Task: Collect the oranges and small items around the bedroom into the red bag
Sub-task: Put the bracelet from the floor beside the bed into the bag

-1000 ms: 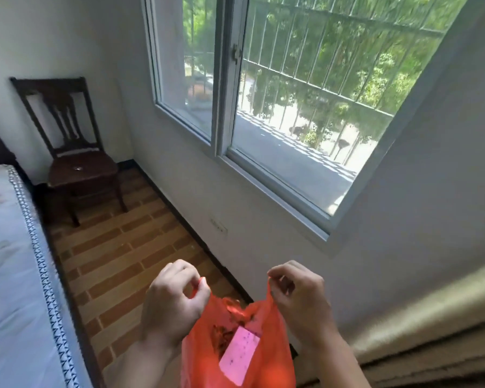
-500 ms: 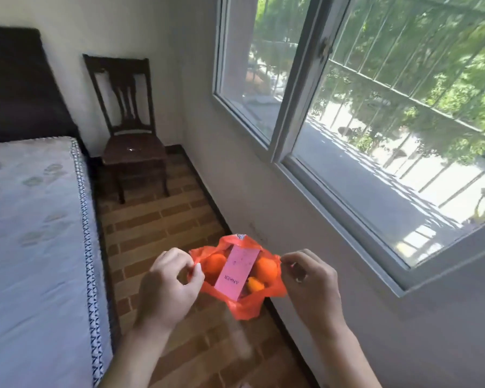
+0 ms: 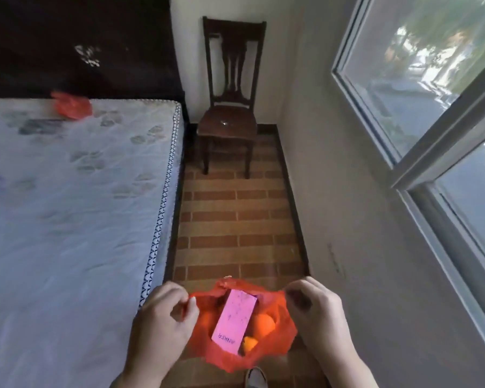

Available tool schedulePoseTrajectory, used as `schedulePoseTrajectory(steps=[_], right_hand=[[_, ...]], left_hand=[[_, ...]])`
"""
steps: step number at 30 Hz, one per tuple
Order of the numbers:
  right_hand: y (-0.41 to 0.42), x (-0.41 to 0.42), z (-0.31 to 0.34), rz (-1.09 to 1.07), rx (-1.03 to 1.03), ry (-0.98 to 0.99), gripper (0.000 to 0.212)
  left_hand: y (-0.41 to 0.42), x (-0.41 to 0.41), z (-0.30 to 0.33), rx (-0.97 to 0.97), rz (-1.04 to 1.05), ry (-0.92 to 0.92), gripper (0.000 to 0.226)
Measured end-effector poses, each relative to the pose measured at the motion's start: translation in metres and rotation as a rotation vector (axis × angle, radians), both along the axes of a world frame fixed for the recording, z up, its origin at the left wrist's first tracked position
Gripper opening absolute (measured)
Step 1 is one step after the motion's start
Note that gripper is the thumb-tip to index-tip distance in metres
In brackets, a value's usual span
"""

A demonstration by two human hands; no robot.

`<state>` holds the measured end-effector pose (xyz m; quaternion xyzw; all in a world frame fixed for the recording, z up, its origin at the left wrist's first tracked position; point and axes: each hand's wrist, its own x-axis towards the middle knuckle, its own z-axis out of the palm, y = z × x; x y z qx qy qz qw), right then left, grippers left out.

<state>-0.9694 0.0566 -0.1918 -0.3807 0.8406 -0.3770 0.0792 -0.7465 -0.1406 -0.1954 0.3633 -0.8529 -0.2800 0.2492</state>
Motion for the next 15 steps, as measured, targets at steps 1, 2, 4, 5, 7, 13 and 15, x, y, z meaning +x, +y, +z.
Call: schedulePoseTrajectory(steps=[1,2,4,5,7,13,15], right_hand=[[-0.005,0.000,-0.011,0.028,0.025,-0.014,0.028],[-0.010,0.000,-0.021,0.057,0.053,-0.031,0.026],[-0.019,0.004,-0.037,0.113,0.087,-0.078,0.026],[-0.024,0.007,-0.044,0.134,0.094,-0.089,0.029],[-0.033,0.015,-0.057,0.161,0.111,-0.107,0.035],[-0.059,0.038,-0.091,0.204,0.223,-0.155,0.033],[-0.071,0.041,-0.100,0.185,0.258,-0.160,0.030]], left_hand=[[0.000,0.003,-0.008,0.010,0.020,-0.016,0.020],[0.001,0.007,-0.017,0.021,0.038,-0.030,0.021],[0.002,0.015,-0.034,0.049,0.087,-0.043,0.021],[0.002,0.020,-0.041,0.070,0.115,-0.046,0.022],[0.002,0.027,-0.055,0.109,0.146,-0.056,0.023],[-0.011,0.052,-0.092,0.172,0.137,-0.140,0.024],[-0.024,0.056,-0.103,0.189,0.115,-0.175,0.034]])
